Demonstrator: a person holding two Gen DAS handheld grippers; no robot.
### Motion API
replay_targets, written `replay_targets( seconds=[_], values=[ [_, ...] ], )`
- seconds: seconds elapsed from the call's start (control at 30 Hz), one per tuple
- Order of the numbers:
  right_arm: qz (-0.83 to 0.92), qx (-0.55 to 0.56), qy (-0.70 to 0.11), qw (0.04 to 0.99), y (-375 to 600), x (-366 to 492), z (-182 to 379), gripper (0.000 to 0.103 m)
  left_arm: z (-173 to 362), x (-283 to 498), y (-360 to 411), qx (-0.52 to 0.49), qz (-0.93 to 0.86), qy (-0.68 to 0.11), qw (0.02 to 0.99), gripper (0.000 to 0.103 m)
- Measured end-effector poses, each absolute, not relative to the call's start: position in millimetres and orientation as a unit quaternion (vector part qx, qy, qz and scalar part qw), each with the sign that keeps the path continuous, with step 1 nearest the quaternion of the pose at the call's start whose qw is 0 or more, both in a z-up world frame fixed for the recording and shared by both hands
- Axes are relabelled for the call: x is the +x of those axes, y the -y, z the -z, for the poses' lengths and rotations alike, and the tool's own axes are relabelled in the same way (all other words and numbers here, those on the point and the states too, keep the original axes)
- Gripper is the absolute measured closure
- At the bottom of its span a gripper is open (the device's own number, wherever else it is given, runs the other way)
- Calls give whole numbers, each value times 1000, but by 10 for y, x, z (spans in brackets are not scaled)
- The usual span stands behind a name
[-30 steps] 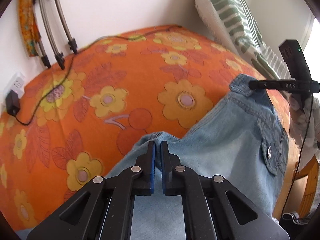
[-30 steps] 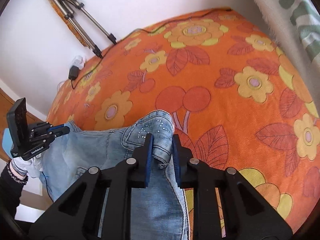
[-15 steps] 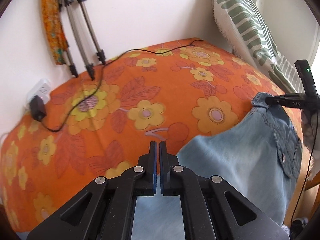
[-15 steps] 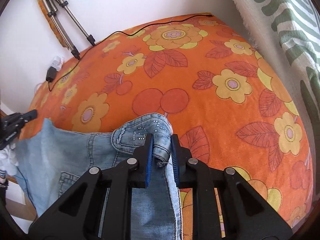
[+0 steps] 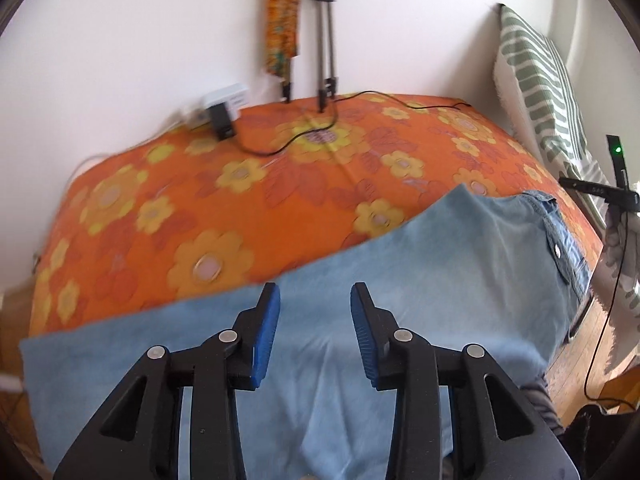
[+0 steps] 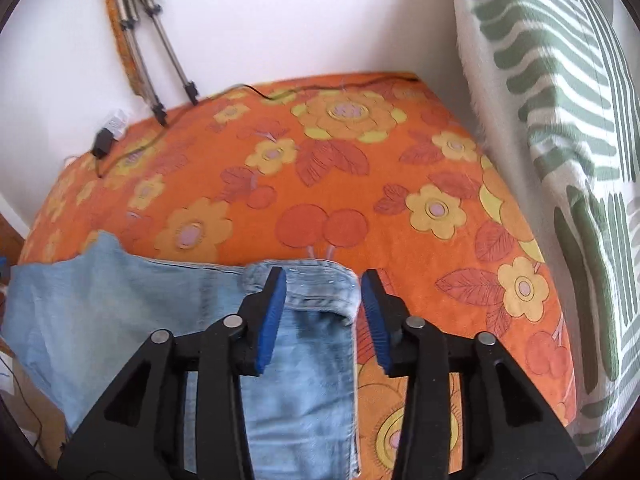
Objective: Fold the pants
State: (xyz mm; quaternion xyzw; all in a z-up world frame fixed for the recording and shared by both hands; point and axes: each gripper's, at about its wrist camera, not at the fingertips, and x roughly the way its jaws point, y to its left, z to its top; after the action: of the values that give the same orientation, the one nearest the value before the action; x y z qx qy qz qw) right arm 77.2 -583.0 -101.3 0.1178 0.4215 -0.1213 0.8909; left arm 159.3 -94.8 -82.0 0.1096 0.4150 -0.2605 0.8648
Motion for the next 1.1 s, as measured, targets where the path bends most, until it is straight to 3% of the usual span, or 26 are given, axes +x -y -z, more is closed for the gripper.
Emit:
replay_targets(
  seconds=[0.37,0.7,0.97,1.0,1.07,1.1],
  values=[
    [-50,42,-421,905,4537,503,621,62,1185,807,320,125,241,-440,856,68],
    [-167,-3,-464,870,3555,317,923,62,1517,442,572,221,284,-460,812,68],
    [-192,-49,-501,842,3241,343,1250,62,1647,478,621,267,252,-434,823,68],
    [-191,-49,-505,840,3231,367,1280,62,1658,489,622,270,251,-432,823,71],
    [-192,-47,-509,838,3229,418,1305,62,1679,482,633,281,256,-426,821,95],
    [-193,-47,-510,837,3228,435,1312,62,1685,471,641,288,255,-420,822,95]
  ],
)
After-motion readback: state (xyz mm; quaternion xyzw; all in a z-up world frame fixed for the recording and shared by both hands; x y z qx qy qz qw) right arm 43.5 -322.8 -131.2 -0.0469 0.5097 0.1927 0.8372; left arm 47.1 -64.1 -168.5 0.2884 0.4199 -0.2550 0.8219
